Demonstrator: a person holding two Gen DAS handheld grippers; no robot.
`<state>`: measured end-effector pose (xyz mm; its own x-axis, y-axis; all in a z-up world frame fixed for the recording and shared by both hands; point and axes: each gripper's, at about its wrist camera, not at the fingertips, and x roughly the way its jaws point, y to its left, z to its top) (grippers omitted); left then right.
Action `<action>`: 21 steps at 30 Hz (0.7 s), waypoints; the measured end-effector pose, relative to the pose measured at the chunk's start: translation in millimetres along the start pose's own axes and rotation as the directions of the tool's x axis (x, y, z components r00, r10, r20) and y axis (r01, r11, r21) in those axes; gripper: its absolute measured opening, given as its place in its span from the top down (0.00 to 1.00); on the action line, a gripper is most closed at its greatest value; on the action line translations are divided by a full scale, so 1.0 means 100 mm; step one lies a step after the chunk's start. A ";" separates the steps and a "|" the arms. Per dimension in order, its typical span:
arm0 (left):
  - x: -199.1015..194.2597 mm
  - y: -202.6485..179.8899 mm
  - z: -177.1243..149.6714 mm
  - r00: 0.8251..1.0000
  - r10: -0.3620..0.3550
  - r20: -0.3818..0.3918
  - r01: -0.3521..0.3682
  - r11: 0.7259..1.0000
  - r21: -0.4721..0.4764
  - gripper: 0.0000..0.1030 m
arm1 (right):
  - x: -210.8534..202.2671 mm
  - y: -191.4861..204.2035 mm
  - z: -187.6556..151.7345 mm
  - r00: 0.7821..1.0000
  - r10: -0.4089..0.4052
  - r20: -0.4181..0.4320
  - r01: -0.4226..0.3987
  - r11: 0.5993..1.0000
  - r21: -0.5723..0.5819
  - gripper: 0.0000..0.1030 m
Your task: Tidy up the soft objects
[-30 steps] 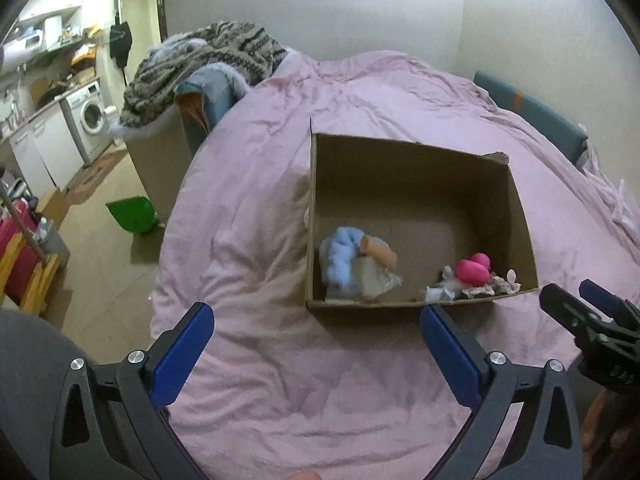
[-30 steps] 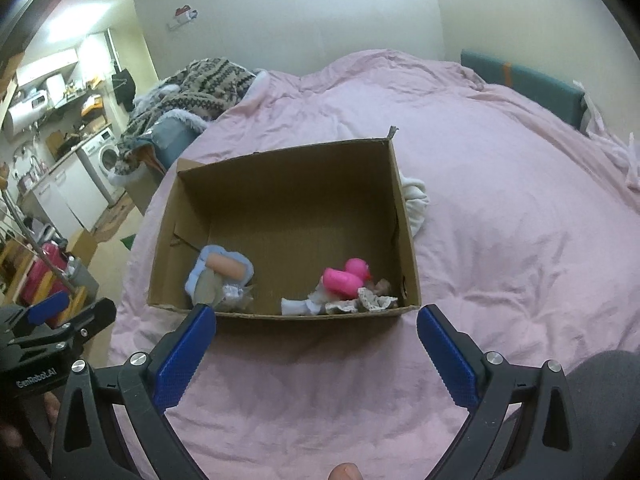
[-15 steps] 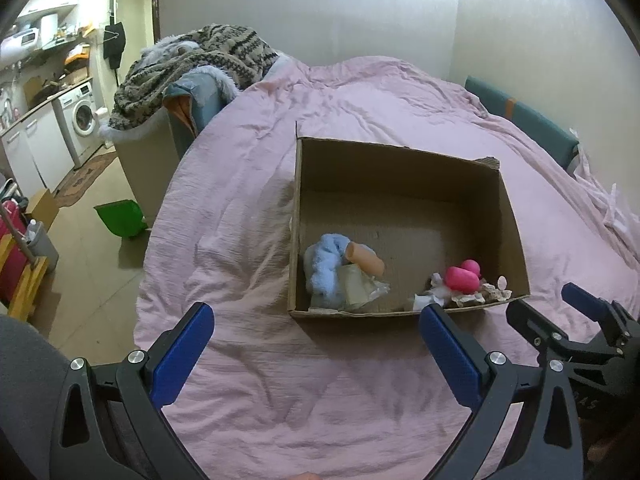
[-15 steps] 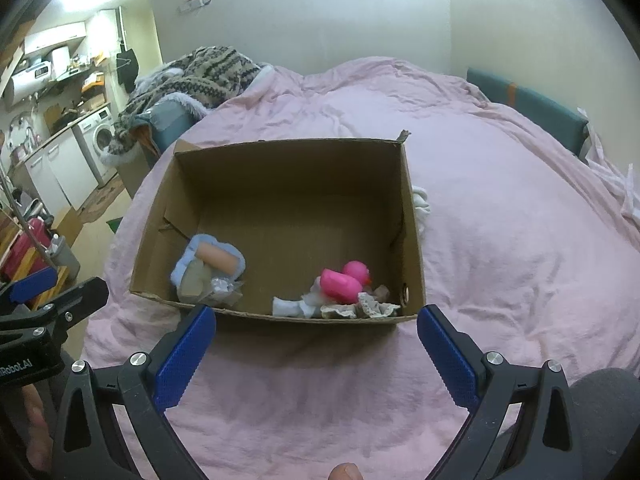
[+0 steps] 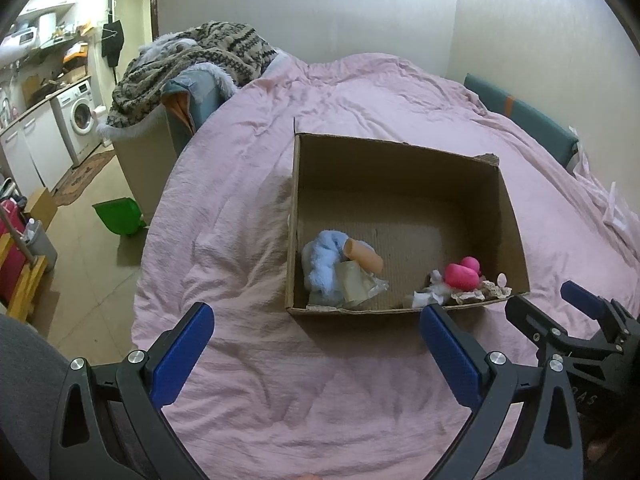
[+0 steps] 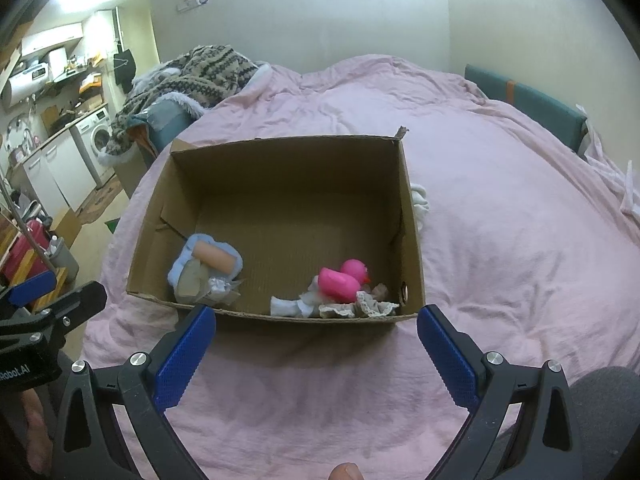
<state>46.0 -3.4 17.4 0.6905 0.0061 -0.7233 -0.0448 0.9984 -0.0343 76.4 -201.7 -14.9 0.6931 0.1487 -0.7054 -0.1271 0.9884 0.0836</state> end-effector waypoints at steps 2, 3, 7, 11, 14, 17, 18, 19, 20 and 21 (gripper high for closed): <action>0.00 0.00 0.00 1.000 -0.002 -0.001 0.002 1.000 -0.003 0.00 | -0.01 0.00 0.00 1.000 0.001 0.000 -0.001 1.000 -0.001 0.00; 0.01 -0.01 0.00 1.000 0.000 -0.001 0.000 1.000 -0.003 0.00 | -0.01 0.00 0.00 1.000 0.000 0.002 0.000 1.000 -0.001 0.00; 0.02 -0.01 -0.01 1.000 0.002 -0.001 -0.002 1.000 -0.006 0.00 | -0.02 0.00 0.00 1.000 0.000 0.001 0.000 1.000 0.001 0.00; 0.02 0.00 -0.02 1.000 0.003 -0.006 -0.003 1.000 -0.011 0.00 | -0.01 0.00 0.00 1.000 -0.001 -0.006 0.001 1.000 0.001 0.00; 0.03 -0.01 -0.02 1.000 0.003 -0.006 -0.003 1.000 -0.011 0.00 | -0.01 0.01 0.00 1.000 0.001 -0.004 -0.001 1.000 0.002 0.00; 0.02 0.00 -0.02 1.000 0.003 -0.006 -0.003 1.000 -0.011 0.00 | -0.01 0.01 0.00 1.000 0.001 -0.005 -0.001 1.000 0.002 0.00; 0.02 0.00 -0.02 1.000 0.003 -0.005 -0.003 1.000 -0.010 0.00 | -0.01 0.01 0.00 1.000 0.001 -0.005 -0.001 1.000 0.002 0.00; 0.03 0.00 -0.02 1.000 0.003 -0.005 -0.003 1.000 -0.010 0.00 | -0.01 0.01 0.00 1.000 0.000 -0.004 0.000 1.000 0.002 0.00; 0.03 0.00 -0.02 1.000 0.002 -0.005 -0.002 1.000 -0.010 0.00 | -0.01 0.01 0.00 1.000 0.000 -0.004 0.000 1.000 0.002 0.00; 0.03 0.00 -0.02 1.000 0.002 -0.005 -0.002 1.000 -0.010 0.00 | -0.01 0.01 0.00 1.000 0.001 -0.004 -0.001 1.000 0.003 0.00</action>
<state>46.5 -3.6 14.4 0.6869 0.0080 -0.7268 -0.0534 0.9978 -0.0395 75.4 -200.7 -14.0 0.6904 0.1500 -0.7077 -0.1260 0.9883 0.0865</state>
